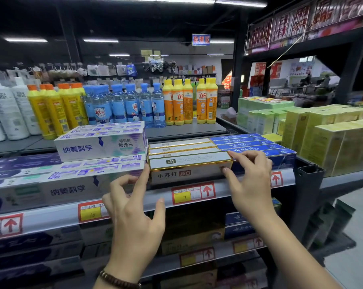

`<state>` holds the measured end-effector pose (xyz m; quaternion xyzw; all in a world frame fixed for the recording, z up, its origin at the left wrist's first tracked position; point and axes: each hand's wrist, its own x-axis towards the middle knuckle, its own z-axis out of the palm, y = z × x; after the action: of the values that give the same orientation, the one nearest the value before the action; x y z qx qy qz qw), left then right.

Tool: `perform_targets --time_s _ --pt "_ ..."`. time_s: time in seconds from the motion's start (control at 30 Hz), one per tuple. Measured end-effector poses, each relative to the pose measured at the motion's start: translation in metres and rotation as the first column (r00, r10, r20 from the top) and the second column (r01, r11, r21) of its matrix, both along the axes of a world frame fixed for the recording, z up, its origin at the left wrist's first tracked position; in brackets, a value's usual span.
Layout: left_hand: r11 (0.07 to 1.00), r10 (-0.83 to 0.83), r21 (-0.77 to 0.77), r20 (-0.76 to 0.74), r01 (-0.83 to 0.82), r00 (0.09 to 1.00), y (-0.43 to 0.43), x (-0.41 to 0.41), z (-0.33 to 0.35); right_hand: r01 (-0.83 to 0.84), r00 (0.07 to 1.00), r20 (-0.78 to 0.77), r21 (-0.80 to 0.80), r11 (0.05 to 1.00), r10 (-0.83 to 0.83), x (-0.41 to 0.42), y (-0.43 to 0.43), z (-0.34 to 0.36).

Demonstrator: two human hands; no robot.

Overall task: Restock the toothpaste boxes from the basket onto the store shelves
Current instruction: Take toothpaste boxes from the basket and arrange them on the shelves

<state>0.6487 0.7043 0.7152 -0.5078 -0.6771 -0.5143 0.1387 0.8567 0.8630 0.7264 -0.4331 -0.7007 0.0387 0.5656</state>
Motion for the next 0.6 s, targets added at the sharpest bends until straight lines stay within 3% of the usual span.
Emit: perform_targets --time_s 0.27,0.6 --pt "0.996 0.067 -0.041 -0.147 -0.074 0.987 -0.0010 -0.0058 -0.0050 0.025 0.999 0.044 0.010 1.000 -0.025 -0.0007 -0.0023 -0.0020" --pt "0.993 0.081 -0.069 -0.178 -0.094 0.981 -0.0002 -0.0031 -0.0016 0.060 0.990 0.127 0.021 0.998 -0.062 0.0020 -0.0028 -0.0028"
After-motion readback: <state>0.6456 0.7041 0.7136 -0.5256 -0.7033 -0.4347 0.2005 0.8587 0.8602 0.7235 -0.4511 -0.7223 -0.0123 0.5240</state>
